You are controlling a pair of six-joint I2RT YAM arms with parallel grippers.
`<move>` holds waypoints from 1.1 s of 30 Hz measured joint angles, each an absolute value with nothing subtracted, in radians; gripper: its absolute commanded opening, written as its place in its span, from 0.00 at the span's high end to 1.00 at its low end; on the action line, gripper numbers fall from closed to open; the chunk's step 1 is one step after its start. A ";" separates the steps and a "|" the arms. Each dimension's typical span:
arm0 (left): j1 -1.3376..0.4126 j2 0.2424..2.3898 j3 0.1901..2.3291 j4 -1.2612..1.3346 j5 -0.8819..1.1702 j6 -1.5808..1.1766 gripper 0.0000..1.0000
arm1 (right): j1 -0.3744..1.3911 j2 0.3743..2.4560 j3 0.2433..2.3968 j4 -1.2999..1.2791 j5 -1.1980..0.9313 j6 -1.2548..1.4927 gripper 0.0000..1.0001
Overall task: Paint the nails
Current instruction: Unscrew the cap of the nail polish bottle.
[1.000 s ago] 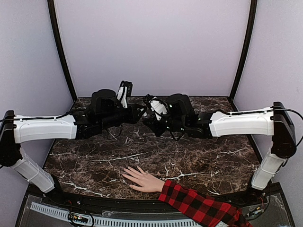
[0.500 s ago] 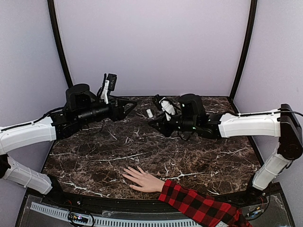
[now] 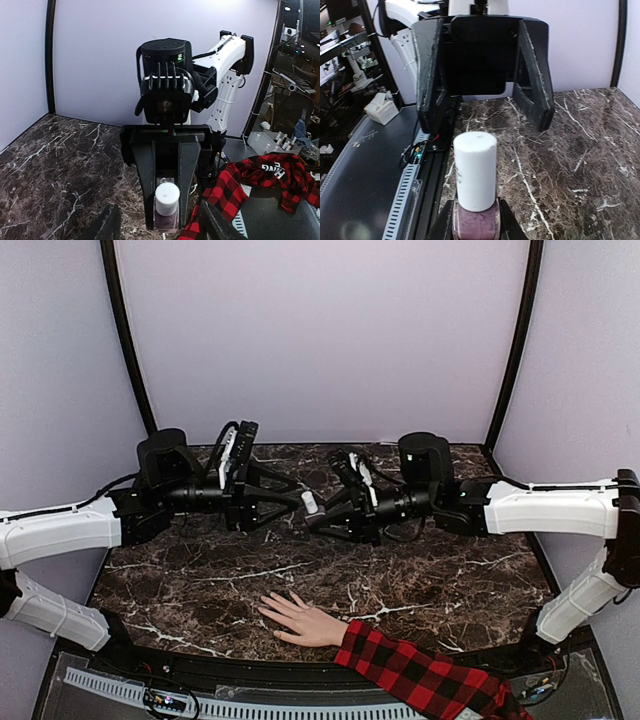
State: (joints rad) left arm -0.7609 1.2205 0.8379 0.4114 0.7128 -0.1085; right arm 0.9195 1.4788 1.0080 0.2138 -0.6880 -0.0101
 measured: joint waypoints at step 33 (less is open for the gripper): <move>-0.856 1.375 0.839 0.723 0.991 -0.141 0.72 | 0.928 1.498 1.055 0.187 -1.005 -0.014 0.99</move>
